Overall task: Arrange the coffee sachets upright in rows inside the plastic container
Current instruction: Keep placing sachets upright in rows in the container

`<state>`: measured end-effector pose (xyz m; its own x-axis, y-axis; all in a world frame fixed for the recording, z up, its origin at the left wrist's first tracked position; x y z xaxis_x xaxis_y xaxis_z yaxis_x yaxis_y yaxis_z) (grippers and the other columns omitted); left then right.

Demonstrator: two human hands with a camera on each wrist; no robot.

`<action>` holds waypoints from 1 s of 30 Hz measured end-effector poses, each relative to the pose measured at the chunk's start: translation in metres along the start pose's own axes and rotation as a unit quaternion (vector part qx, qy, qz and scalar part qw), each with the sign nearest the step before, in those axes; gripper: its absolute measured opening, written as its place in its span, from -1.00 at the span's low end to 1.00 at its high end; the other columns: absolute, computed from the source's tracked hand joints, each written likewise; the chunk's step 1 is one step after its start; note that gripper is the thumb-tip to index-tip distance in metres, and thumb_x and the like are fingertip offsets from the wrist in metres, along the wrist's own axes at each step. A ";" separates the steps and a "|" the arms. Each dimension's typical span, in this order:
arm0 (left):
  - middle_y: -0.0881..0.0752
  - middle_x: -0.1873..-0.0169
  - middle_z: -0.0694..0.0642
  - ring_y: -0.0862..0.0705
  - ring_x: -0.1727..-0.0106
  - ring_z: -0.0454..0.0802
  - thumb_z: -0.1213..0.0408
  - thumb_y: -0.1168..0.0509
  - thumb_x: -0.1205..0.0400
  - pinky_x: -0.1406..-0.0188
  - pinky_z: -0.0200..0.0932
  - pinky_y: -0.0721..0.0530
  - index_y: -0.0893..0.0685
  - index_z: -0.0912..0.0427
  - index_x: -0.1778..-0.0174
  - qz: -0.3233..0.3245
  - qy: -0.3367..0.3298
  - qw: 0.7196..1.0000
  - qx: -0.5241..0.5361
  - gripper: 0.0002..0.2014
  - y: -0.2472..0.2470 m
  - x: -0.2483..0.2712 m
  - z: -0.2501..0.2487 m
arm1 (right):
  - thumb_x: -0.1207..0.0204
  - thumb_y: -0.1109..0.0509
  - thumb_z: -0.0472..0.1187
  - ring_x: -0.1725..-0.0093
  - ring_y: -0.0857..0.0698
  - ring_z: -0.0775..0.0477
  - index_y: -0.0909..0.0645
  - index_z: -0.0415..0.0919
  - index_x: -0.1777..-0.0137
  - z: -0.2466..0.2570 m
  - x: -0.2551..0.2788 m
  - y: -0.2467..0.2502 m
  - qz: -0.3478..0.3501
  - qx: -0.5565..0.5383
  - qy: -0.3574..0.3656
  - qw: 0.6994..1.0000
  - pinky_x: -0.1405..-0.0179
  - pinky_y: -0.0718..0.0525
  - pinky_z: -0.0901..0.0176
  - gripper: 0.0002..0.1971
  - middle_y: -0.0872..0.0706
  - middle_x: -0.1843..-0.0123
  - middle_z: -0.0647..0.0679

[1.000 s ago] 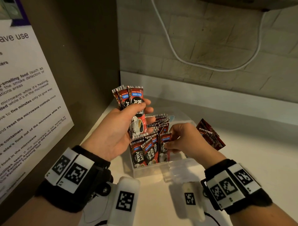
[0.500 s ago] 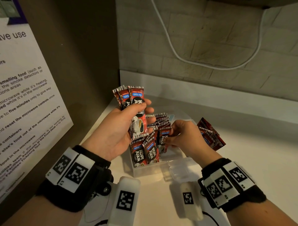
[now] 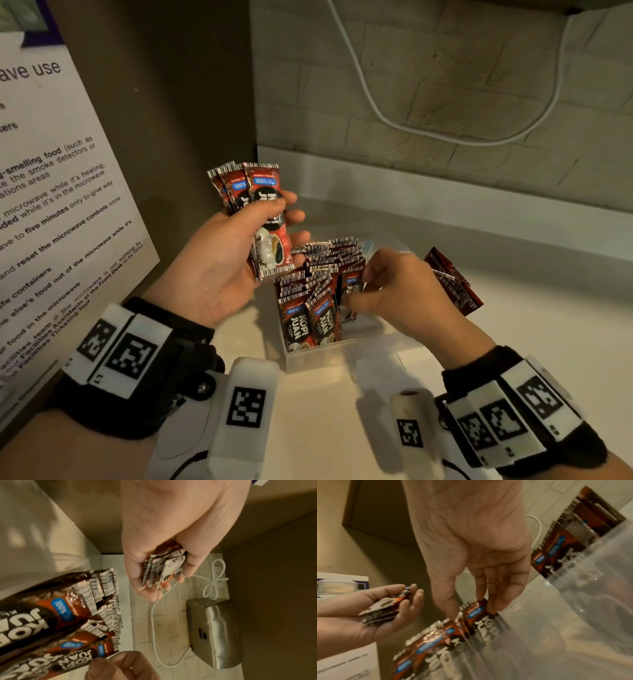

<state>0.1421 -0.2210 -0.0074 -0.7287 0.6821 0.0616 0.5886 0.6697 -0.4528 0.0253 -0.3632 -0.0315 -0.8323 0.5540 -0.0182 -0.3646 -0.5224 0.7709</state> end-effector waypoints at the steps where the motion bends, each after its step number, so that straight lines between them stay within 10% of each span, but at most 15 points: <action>1: -0.81 0.20 0.07 -0.81 0.22 0.00 0.27 -0.27 -0.65 0.26 -0.08 -0.78 -0.75 0.10 0.11 -0.001 -0.001 1.000 0.001 -0.86 0.001 0.000 0.000 | -0.15 -0.66 0.01 0.31 -0.61 0.04 -0.55 -0.07 0.22 0.005 0.004 -0.007 0.033 0.025 0.002 0.999 0.41 -0.55 0.20 -0.64 -0.67 0.26 0.06; 7: -0.80 0.20 0.09 -0.79 0.21 0.02 0.28 -0.27 -0.64 0.25 -0.08 -0.78 -0.75 0.11 0.11 0.008 0.010 1.000 0.000 -0.86 -0.004 0.004 0.006 | 0.31 -0.39 0.59 0.10 -0.71 0.10 -0.63 0.18 0.06 0.000 0.000 -0.055 0.115 0.115 -0.017 0.986 0.09 -0.73 0.03 -0.20 -0.73 0.15 0.20; 30: -0.80 0.18 0.12 -0.79 0.16 0.05 0.29 -0.30 -0.62 0.25 -0.06 -0.78 -0.76 0.11 0.09 0.013 0.024 1.000 -0.007 -0.88 -0.008 0.005 0.013 | -0.02 -0.50 0.45 0.06 -0.71 0.00 -0.66 0.14 -0.08 -0.012 -0.001 -0.060 0.101 0.132 -0.050 0.985 0.08 -0.74 0.02 -0.35 -0.76 0.04 0.11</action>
<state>0.1292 -0.2263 -0.0153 -0.6953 0.7128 0.0916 0.6132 0.6549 -0.4416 0.0433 -0.3402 -0.0856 -0.8263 0.5247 0.2047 -0.0640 -0.4486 0.8914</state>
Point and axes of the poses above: each hand's wrist, its own x-axis away from the middle knuckle, its own y-axis out of the back of the hand, z = x × y, the point moved 10 cm from there along -x, towards the middle knuckle
